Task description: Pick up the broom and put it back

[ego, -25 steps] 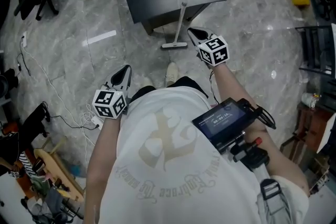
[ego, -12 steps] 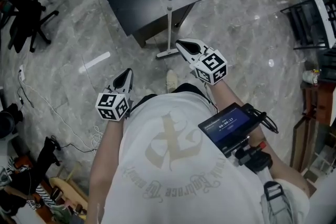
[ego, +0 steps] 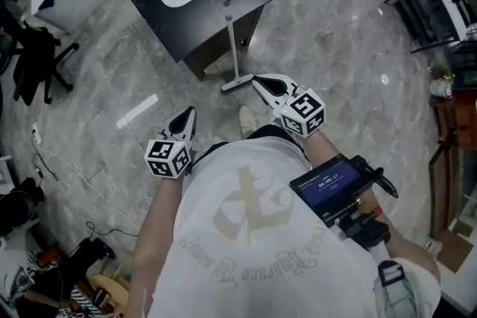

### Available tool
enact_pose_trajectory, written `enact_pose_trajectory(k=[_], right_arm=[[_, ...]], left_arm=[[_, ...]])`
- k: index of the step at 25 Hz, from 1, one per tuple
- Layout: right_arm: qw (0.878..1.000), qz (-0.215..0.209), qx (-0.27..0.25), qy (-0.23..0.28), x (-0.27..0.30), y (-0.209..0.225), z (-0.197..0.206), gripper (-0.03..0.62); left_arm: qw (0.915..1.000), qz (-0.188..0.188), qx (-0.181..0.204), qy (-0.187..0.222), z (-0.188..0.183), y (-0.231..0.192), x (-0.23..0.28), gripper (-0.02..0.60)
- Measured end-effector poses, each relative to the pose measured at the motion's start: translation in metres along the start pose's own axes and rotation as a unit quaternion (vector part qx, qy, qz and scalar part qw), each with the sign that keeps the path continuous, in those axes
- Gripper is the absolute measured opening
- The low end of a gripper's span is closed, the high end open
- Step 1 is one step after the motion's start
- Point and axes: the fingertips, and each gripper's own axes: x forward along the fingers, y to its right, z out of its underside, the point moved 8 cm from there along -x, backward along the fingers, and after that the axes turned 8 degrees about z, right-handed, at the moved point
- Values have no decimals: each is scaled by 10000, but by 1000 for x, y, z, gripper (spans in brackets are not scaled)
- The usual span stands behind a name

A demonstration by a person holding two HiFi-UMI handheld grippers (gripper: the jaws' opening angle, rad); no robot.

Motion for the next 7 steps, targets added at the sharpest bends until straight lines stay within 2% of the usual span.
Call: enact_pose_trajectory(k=[7], right_arm=[[9999,86,108,18,-8,-3,7,17]], left_arm=[[9998,158,83,-70,0,2,7,14]])
